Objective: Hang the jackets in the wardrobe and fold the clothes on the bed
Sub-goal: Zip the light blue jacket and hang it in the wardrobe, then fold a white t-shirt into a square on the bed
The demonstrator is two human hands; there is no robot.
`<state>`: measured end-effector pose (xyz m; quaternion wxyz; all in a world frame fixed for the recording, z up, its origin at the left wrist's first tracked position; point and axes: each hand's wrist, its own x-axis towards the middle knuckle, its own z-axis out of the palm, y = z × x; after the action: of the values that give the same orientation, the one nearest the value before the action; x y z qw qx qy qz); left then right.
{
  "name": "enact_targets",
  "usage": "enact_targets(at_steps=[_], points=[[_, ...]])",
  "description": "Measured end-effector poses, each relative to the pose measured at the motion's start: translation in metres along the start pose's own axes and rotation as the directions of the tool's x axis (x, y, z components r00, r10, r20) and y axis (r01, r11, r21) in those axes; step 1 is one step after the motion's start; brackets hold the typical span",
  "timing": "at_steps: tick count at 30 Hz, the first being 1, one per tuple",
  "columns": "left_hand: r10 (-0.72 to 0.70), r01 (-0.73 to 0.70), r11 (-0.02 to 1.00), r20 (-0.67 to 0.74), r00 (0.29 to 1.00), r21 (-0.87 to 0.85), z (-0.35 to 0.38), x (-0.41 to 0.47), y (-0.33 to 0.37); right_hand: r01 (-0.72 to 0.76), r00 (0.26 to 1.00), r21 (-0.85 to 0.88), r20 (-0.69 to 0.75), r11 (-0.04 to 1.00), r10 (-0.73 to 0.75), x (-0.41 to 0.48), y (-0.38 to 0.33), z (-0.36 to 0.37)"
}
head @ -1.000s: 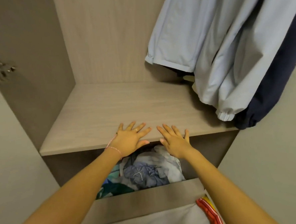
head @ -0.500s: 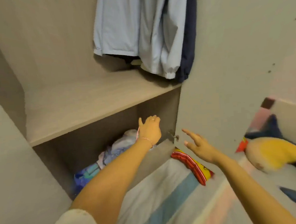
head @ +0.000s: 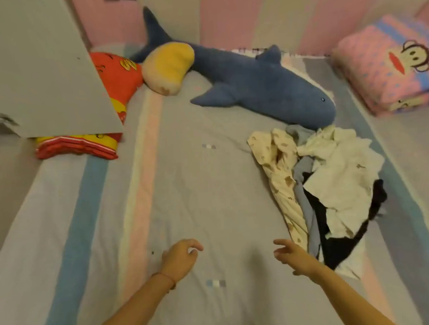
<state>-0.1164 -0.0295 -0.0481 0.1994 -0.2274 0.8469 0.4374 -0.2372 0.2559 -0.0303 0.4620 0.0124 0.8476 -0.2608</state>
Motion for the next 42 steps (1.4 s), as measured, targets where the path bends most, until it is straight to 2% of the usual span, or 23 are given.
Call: enact_targets(at_steps=[3, 6, 8, 10, 12, 14, 17, 20, 22, 25, 27, 29, 31, 33, 34, 35, 37, 38, 40, 42], points=[[0.032, -0.037, 0.999, 0.206, 0.978, 0.022, 0.089, 0.026, 0.000, -0.095, 0.995, 0.073, -0.030, 0.993, 0.097, 0.018, 0.092, 0.016], [0.056, -0.083, 0.993, 0.268, 0.962, 0.089, 0.146, 0.063, 0.001, -0.124, 0.987, 0.110, -0.085, 0.986, 0.133, 0.035, 0.147, 0.020], [0.052, -0.100, 0.983, 0.292, 0.955, 0.155, 0.175, 0.088, 0.000, -0.109, 0.973, 0.096, -0.195, 0.989, 0.126, 0.049, 0.179, 0.013], [0.024, -0.132, 0.951, 0.358, 0.933, 0.281, 0.206, 0.112, -0.002, -0.084, 0.910, 0.068, -0.401, 0.994, 0.104, 0.064, 0.206, -0.004], [-0.040, -0.207, 0.854, 0.456, 0.889, 0.478, 0.231, 0.135, -0.002, -0.033, 0.813, 0.090, -0.577, 0.995, 0.079, 0.081, 0.224, -0.029], [-0.115, -0.273, 0.748, 0.524, 0.844, 0.605, 0.257, 0.148, 0.002, 0.029, 0.739, 0.150, -0.669, 0.988, 0.080, 0.101, 0.234, -0.059], [-0.155, -0.291, 0.642, 0.492, 0.857, 0.710, 0.285, 0.151, 0.004, 0.062, 0.707, 0.292, -0.688, 0.954, 0.165, 0.135, 0.229, -0.098], [-0.137, -0.298, 0.590, 0.457, 0.879, 0.750, 0.294, 0.158, 0.001, -0.035, 0.757, 0.432, -0.577, 0.901, 0.306, 0.174, 0.222, -0.122], [-0.194, -0.300, 0.551, 0.469, 0.861, 0.779, 0.293, 0.163, 0.002, -0.108, 0.757, 0.424, -0.552, 0.899, 0.351, 0.194, 0.227, -0.126], [-0.239, -0.315, 0.494, 0.475, 0.847, 0.810, 0.290, 0.164, 0.015, -0.105, 0.695, 0.473, -0.595, 0.875, 0.405, 0.209, 0.241, -0.129], [-0.254, -0.330, 0.449, 0.472, 0.844, 0.831, 0.285, 0.159, 0.026, -0.092, 0.699, 0.507, -0.580, 0.857, 0.419, 0.205, 0.250, -0.123], [-0.249, -0.334, 0.455, 0.478, 0.842, 0.825, 0.283, 0.160, 0.026, -0.073, 0.713, 0.481, -0.587, 0.874, 0.383, 0.195, 0.255, -0.107], [-0.247, -0.317, 0.511, 0.490, 0.836, 0.799, 0.281, 0.162, 0.022, -0.016, 0.721, 0.436, -0.618, 0.900, 0.313, 0.179, 0.254, -0.086], [-0.229, -0.290, 0.572, 0.489, 0.842, 0.768, 0.278, 0.159, 0.021, 0.065, 0.718, 0.461, -0.637, 0.885, 0.279, 0.154, 0.251, -0.066], [-0.206, -0.267, 0.617, 0.480, 0.853, 0.740, 0.279, 0.155, 0.021, 0.112, 0.720, 0.492, -0.639, 0.863, 0.271, 0.144, 0.250, -0.059], [-0.175, -0.219, 0.710, 0.469, 0.866, 0.670, 0.279, 0.149, 0.023, 0.159, 0.735, 0.515, -0.631, 0.842, 0.247, 0.135, 0.247, -0.052], [-0.080, -0.096, 0.925, 0.434, 0.897, 0.368, 0.284, 0.131, 0.026, 0.236, 0.777, 0.520, -0.609, 0.821, 0.162, 0.115, 0.238, -0.037], [-0.011, -0.072, 0.978, 0.397, 0.918, 0.193, 0.287, 0.122, 0.027, 0.277, 0.783, 0.512, -0.611, 0.813, 0.119, 0.107, 0.233, -0.030], [0.095, -0.090, 0.995, 0.304, 0.948, -0.032, 0.295, 0.104, 0.037, 0.346, 0.779, 0.471, -0.627, 0.811, 0.032, 0.092, 0.225, -0.015], [0.147, -0.109, 0.979, 0.224, 0.963, -0.173, 0.307, 0.090, 0.051, 0.379, 0.802, 0.392, -0.591, 0.839, -0.086, 0.077, 0.218, 0.004]])
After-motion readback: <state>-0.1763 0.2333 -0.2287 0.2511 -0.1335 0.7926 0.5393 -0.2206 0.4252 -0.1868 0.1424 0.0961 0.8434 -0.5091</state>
